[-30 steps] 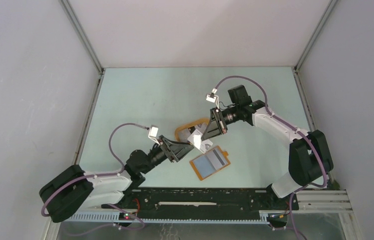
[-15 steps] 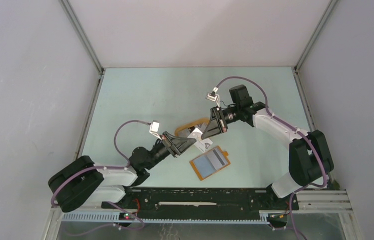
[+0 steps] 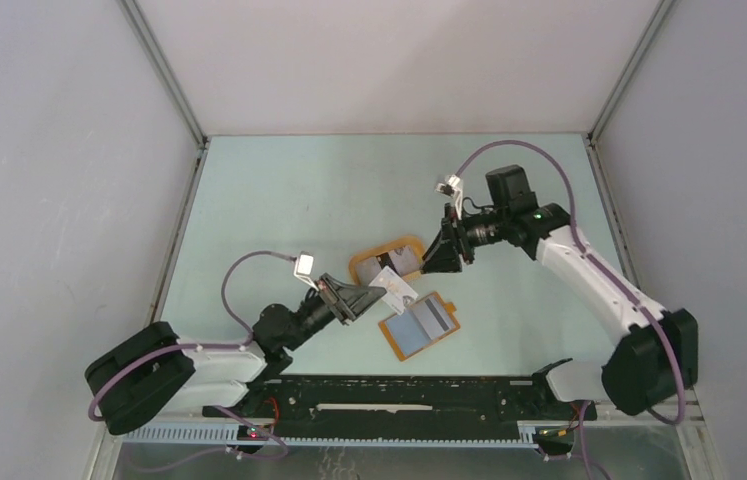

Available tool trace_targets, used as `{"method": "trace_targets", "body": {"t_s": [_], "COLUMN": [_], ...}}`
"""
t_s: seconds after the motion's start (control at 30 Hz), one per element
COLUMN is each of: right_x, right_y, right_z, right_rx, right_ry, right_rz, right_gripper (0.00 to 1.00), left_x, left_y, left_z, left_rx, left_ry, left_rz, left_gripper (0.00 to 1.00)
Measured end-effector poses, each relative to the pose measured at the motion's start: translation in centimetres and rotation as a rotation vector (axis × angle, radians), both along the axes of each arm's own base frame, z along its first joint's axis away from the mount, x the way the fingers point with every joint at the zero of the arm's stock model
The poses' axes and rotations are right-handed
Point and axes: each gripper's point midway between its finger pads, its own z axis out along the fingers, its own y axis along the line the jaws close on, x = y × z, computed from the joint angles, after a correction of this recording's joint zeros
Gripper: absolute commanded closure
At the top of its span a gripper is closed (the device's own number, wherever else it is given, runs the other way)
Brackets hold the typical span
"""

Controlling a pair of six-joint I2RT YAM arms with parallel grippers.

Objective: Put the credit cards into the card holder
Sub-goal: Pick up the credit card from the storage box, then insert the credit card into the card holder.

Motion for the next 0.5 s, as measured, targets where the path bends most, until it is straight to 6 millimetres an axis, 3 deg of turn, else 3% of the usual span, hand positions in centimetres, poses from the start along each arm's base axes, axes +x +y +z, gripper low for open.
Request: {"method": "trace_targets", "body": {"t_s": [0.13,0.2,0.33,0.5], "right_x": [0.6,0.8,1.8,2.6], "right_y": [-1.9,-2.9,-4.9,-6.6], "right_z": [0.7,0.0,-4.6,-10.9], "right_rx": [-0.072,-0.116,-0.279,-0.457], "right_ry": [-0.241,-0.336,-0.371,-0.251], "right_rz": [-0.050,-0.071,-0.106,-0.088], "right_gripper": [0.48,0.48,0.49,0.51], "left_x": [-1.6,-1.8,-3.2,-2.9], "left_y": [-0.3,-0.6,-1.6,-1.5], "left_z": [-2.9,-4.0,-5.8,-9.7], "left_rx": [0.032,0.037,0.051,0.113], "left_ry": [0.107,0.164,0.250,0.362], "left_rz": [0.003,0.030,0.050,0.134], "left_gripper": [1.00,1.00,1.00,1.00]}}
